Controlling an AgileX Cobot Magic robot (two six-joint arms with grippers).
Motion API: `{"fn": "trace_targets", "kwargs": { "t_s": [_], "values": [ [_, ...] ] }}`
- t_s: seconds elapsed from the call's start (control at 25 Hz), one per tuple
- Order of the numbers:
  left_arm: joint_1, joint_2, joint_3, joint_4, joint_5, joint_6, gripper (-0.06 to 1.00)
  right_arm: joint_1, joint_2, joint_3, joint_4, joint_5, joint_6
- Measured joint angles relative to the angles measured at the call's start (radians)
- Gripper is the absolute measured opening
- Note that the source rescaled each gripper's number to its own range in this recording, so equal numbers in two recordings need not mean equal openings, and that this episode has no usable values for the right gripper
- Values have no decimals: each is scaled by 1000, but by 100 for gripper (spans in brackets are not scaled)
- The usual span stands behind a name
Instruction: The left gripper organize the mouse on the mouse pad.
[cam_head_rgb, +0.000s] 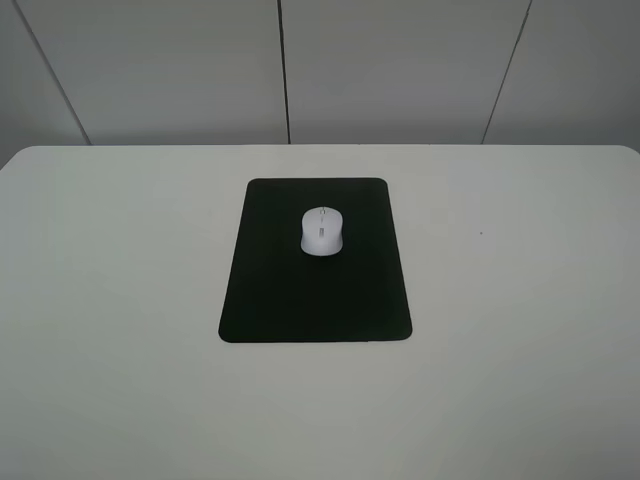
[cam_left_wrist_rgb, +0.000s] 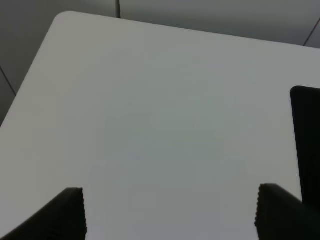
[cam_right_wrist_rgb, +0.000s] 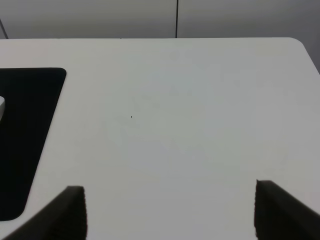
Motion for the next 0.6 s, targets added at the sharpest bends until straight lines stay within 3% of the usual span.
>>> {"fn": "trace_targets", "kwargs": {
  "t_s": [0.12, 0.36, 0.6],
  "values": [
    [0, -108, 17, -5, 54, 23, 49, 0, 0, 0, 0, 0, 0],
    [0, -286, 128, -92, 85, 124, 49, 0, 0, 0, 0, 0, 0],
    [0, -454, 139, -97, 185, 148, 49, 0, 0, 0, 0, 0, 0]
  ]
}}
